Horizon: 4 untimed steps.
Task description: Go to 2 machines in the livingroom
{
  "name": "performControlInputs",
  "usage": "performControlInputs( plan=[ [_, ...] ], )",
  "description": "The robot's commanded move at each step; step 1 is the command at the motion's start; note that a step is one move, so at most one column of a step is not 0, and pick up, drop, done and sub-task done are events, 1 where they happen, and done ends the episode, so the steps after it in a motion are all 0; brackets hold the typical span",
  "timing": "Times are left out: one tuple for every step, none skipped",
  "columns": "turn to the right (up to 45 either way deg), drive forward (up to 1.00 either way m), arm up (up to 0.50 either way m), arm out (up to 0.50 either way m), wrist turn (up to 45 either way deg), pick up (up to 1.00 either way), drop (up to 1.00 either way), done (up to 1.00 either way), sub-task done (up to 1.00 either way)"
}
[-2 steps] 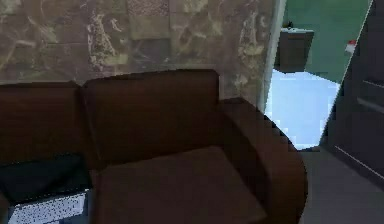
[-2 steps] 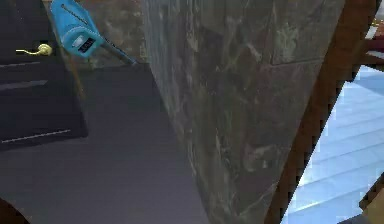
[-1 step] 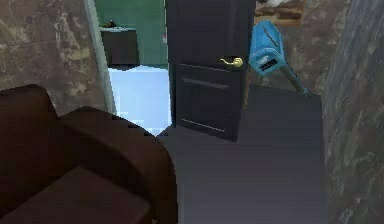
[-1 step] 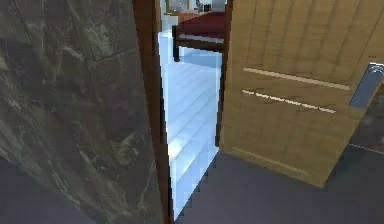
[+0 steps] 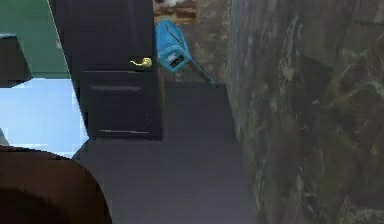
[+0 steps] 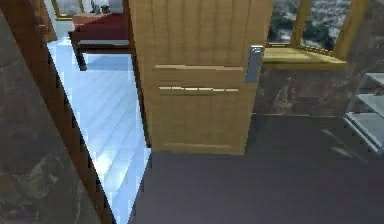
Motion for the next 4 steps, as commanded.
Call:
performControlInputs(
  plan=[
    [0.0,1.00,0.00,0.00,0.0,0.00,0.00,0.00,0.00],
    [0.0,1.00,0.00,0.00,0.0,0.00,0.00,0.00,0.00],
    [0.0,0.40,0.00,0.00,0.0,0.00,0.00,0.00,0.00],
    [-45.0,0.00,0.00,0.00,0.0,0.00,0.00,0.00,0.00]
  ],
)
